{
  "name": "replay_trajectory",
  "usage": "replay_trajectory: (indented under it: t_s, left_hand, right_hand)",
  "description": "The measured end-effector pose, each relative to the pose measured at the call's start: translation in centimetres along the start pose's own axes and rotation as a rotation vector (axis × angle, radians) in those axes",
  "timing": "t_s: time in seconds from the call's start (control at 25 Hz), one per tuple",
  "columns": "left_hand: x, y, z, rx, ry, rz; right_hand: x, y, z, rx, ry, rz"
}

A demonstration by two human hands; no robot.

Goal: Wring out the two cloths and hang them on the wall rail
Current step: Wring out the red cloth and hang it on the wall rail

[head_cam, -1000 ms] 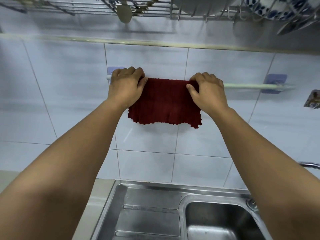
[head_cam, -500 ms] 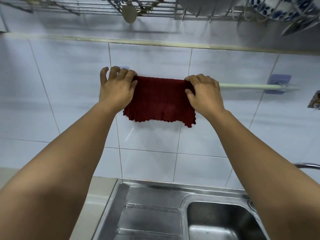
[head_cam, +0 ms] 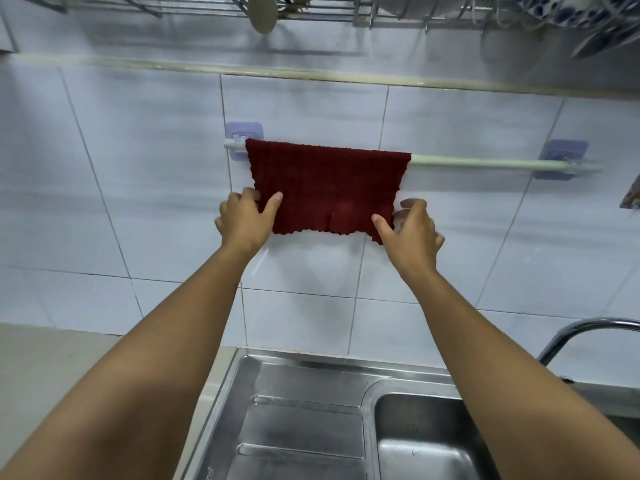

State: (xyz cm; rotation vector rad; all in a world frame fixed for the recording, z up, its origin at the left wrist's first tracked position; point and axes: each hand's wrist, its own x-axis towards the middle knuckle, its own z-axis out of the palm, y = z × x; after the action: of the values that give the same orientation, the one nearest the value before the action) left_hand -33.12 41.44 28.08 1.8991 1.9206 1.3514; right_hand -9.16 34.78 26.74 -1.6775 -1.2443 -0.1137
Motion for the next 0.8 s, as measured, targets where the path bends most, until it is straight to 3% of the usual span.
replay_trajectory:
  t_s: [0.08, 0.28, 0.4, 0.8]
  left_hand:
    - [0.2, -0.3, 0.5, -0.165, -0.141, -0.081]
    - [0.3, -1.6, 0.8, -0.514, -0.056, -0.11]
    - [0.0, -2.4, 0.4, -0.668, -0.181, -0.111]
    - [-0.4, -3.1, -0.8, -0.838, -0.295, -0.122]
  right_hand:
    - [0.2, 0.4, 0.3, 0.063, -0.106, 0.088]
    - [0.2, 1.1, 0.2, 0.194, -0.173, 0.147]
    - [-0.4, 1.5, -0.2, 0.308, -0.189, 0.174]
    - [-1.0, 2.0, -1.0, 0.36, -0.222, 0.189]
